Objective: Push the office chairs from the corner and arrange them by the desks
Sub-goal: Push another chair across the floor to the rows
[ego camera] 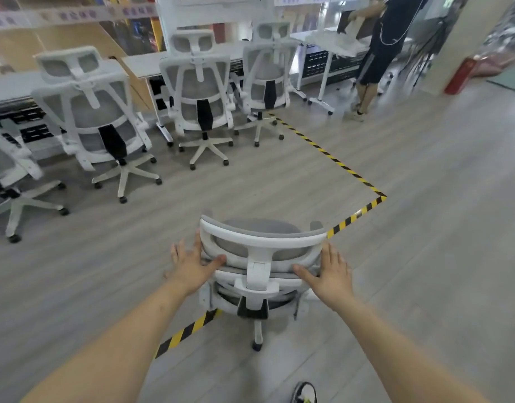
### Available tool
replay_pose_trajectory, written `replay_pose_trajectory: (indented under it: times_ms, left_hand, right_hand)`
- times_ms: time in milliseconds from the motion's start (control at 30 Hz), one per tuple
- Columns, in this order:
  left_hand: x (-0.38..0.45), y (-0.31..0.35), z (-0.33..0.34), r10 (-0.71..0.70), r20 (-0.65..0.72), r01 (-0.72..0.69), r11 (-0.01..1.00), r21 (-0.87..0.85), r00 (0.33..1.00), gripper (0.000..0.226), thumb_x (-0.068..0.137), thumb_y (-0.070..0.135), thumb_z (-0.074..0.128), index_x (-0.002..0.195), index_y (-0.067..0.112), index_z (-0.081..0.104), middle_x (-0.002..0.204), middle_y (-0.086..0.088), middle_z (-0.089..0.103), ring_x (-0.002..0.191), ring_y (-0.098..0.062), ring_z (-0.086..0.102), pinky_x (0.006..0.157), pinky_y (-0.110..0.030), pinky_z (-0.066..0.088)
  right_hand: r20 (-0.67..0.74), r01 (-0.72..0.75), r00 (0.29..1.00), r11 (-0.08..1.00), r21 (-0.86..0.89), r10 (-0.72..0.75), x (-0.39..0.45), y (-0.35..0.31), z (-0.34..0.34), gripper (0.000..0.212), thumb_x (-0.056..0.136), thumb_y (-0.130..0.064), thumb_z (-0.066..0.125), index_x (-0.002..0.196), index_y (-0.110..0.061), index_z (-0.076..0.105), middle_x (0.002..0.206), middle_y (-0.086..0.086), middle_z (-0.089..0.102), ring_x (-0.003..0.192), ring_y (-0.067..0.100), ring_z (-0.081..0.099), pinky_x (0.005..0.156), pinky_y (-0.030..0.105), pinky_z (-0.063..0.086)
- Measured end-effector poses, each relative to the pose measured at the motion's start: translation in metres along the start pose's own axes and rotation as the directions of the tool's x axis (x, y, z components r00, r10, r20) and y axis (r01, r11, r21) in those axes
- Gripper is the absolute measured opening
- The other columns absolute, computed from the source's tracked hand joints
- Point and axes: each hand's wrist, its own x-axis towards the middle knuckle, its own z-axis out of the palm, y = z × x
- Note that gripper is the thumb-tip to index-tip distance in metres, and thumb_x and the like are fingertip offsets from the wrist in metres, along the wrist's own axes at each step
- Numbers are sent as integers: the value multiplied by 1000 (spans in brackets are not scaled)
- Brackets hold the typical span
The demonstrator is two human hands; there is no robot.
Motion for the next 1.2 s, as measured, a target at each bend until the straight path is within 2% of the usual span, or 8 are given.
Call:
replay_pose_trajectory:
  times_ms: [100, 233, 467, 633, 767, 867, 1000, 1200]
  left_hand:
    - [61, 45, 2, 14, -34, -15, 999, -35, 999, 137, 42, 115, 22, 159, 50, -6, 171, -10, -10, 156, -33, -20, 120, -70, 11]
    - [134, 113, 5, -30, 3, 30, 998, -58, 1000, 141, 39, 115, 25, 160, 51, -8, 170, -2, -21, 153, -25, -29, 120, -72, 8]
    - [267, 208, 6, -57, -35, 54, 995, -89, 998, 142, 40, 115, 27, 161, 49, -5, 170, -10, -18, 153, -26, -28, 125, -61, 3]
    - [368, 280, -2, -41, -29, 39, 996, -78, 999, 124, 61, 105, 41, 160, 50, -10, 170, -7, -19, 154, -27, -29, 124, -65, 3]
    - [456, 324, -12, -25, -21, 23, 995, -94, 999, 121, 61, 105, 40, 157, 55, -13, 169, -3, -22, 152, -23, -33, 122, -68, 5]
    - [520, 360, -28, 2, 8, -1, 997, -82, 1000, 113, 73, 95, 48, 158, 53, -13, 169, -4, -24, 151, -24, -35, 121, -70, 6]
    - [597, 402, -45, 13, 58, -11, 999, -49, 998, 126, 54, 109, 31, 156, 54, -17, 169, -8, -23, 151, -28, -35, 121, -70, 2]
    - [693, 463, -63, 64, 79, -59, 996, -66, 995, 112, 74, 94, 49, 157, 54, -13, 170, -9, -22, 152, -27, -34, 119, -72, 2]
  right_hand:
    - [-19, 20, 1000, 1000, -10, -20, 74, 14, -17, 128, 68, -107, 24, 165, -27, -2, 173, 2, 7, 157, 28, 10, 127, 53, 11]
    - [10, 50, 999, 999, 17, -50, 175, 36, -47, 123, 72, -104, 31, 163, -33, -13, 174, 0, 3, 158, 29, 4, 127, 55, 7]
    - [81, 55, 995, 998, 17, -56, 345, 57, -94, 122, 73, -103, 33, 161, -36, -17, 174, 2, 1, 158, 32, 5, 127, 54, 5]
    - [93, 25, 995, 1000, -1, -25, 468, 70, -115, 121, 72, -105, 28, 161, -36, -18, 174, 1, -1, 159, 31, 5, 126, 56, 7]
    - [74, 32, 997, 999, 26, -34, 560, 68, -129, 121, 73, -104, 31, 161, -36, -15, 173, -1, -1, 158, 29, 4, 126, 56, 7]
    - [88, -11, 996, 1000, 20, 9, 623, 62, -143, 120, 75, -102, 32, 161, -35, -19, 173, 2, -7, 159, 30, -5, 127, 54, 0]
    - [104, -153, 983, 988, -2, 152, 687, 53, -149, 111, 80, -97, 17, 160, -32, -23, 172, 12, -15, 158, 31, -18, 128, 52, -4]
    - [123, -210, 971, 977, 31, 205, 789, 52, -167, 108, 83, -94, 16, 161, -31, -23, 171, 12, -20, 157, 31, -23, 126, 51, -10]
